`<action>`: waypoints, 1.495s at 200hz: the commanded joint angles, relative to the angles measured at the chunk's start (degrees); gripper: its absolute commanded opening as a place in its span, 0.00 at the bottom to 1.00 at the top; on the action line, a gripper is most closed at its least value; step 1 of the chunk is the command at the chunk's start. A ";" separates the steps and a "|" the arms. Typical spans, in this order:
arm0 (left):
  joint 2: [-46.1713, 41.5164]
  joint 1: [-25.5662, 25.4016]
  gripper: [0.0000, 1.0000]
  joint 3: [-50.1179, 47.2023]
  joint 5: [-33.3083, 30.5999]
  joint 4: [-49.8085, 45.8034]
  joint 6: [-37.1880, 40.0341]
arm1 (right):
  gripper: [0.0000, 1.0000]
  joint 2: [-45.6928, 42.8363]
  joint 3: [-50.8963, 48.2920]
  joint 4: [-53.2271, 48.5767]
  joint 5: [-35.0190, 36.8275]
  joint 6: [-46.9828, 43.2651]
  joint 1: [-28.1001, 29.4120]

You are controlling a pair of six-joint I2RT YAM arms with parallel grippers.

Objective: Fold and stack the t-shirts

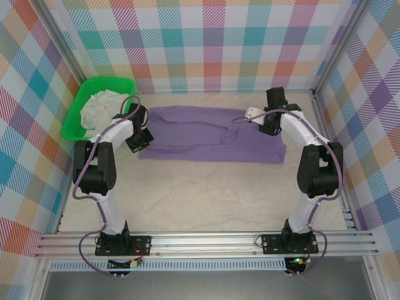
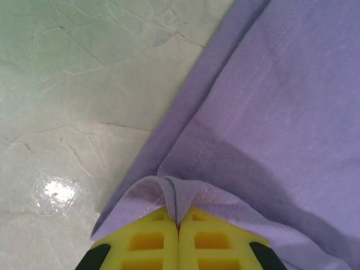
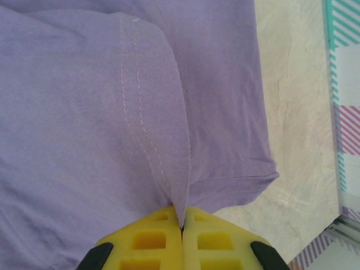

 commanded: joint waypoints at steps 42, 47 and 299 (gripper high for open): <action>2.61 0.73 0.01 1.24 -2.73 -1.07 -2.15 | 0.00 7.43 2.49 7.76 2.26 12.35 -0.22; 2.62 0.76 0.03 0.99 -2.70 -0.85 -2.33 | 0.00 8.26 2.80 8.17 2.54 13.28 -0.21; -11.56 -5.21 0.65 -0.89 -11.71 -5.82 4.15 | 0.22 -9.36 -19.96 -1.04 -18.03 91.54 -1.75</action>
